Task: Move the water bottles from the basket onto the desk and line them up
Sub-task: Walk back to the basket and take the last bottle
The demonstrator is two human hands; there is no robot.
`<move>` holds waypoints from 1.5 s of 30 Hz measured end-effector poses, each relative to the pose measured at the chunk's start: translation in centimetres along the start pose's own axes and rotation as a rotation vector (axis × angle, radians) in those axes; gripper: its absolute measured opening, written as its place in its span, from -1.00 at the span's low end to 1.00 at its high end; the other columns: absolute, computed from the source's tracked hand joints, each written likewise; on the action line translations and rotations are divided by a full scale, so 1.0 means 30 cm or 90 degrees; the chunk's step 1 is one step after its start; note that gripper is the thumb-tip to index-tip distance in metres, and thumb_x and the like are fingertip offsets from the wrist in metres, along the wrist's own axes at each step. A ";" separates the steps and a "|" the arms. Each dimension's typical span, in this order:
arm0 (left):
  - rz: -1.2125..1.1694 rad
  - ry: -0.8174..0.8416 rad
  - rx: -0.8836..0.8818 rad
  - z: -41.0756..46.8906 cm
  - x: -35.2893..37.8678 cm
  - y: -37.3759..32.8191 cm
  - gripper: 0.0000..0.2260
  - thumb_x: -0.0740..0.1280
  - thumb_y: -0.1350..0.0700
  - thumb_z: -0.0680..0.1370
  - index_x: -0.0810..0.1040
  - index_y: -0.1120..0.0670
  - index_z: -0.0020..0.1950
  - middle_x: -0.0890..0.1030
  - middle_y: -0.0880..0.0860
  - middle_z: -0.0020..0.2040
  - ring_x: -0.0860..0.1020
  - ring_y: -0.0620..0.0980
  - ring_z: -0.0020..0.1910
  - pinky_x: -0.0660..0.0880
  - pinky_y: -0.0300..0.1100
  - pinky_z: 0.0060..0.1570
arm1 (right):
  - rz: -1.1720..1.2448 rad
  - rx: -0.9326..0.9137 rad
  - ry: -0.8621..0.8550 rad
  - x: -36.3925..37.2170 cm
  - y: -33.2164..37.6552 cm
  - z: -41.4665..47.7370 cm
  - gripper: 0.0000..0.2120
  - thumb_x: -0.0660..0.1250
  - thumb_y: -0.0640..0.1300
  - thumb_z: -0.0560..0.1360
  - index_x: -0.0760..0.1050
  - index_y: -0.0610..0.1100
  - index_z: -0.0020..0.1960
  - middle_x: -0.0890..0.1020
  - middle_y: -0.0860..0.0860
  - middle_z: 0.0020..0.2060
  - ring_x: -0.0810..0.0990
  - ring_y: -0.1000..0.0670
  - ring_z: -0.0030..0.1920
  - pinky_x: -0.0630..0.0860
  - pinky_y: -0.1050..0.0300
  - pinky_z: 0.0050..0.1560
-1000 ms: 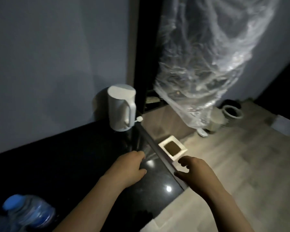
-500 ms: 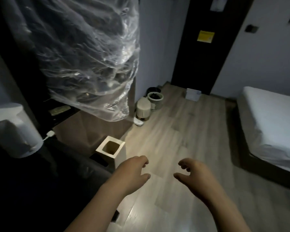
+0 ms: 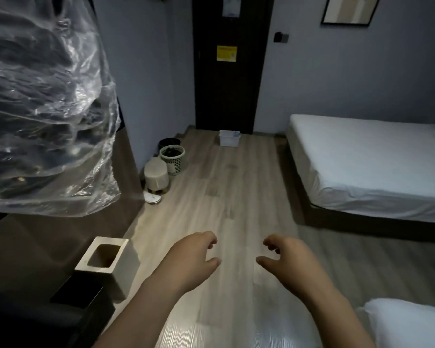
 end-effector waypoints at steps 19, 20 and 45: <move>0.001 -0.025 0.105 0.879 -0.167 0.095 -0.68 0.29 -0.08 0.51 0.43 -0.04 0.24 0.53 -0.10 0.19 0.49 -0.11 0.17 0.40 -0.24 0.06 | -0.074 0.055 -0.053 -0.156 0.050 0.785 -0.54 0.38 0.08 0.47 0.45 -0.01 0.32 0.59 0.07 0.17 0.55 0.09 0.14 0.52 0.18 0.12; 0.003 -0.021 0.106 0.921 -0.173 0.102 -0.68 0.29 -0.08 0.51 0.42 -0.04 0.24 0.53 -0.10 0.19 0.48 -0.10 0.17 0.41 -0.23 0.08 | -0.073 0.057 -0.050 -0.161 0.052 0.827 -0.54 0.38 0.08 0.47 0.45 -0.01 0.32 0.58 0.07 0.17 0.55 0.09 0.13 0.52 0.17 0.13; 0.047 -0.020 0.083 2.285 -0.299 0.212 -0.70 0.31 -0.07 0.51 0.45 -0.01 0.20 0.53 -0.08 0.17 0.48 -0.10 0.17 0.35 -0.28 0.07 | -0.007 0.019 -0.037 -0.406 -0.082 2.225 -0.55 0.35 0.07 0.49 0.43 -0.01 0.35 0.56 0.07 0.21 0.54 0.11 0.16 0.48 0.29 0.11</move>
Point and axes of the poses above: each hand's wrist, its own z-axis towards the middle knuckle, its own x-axis out of the palm, y = z × x, the point moved 6 cm from there along z, towards the middle knuckle
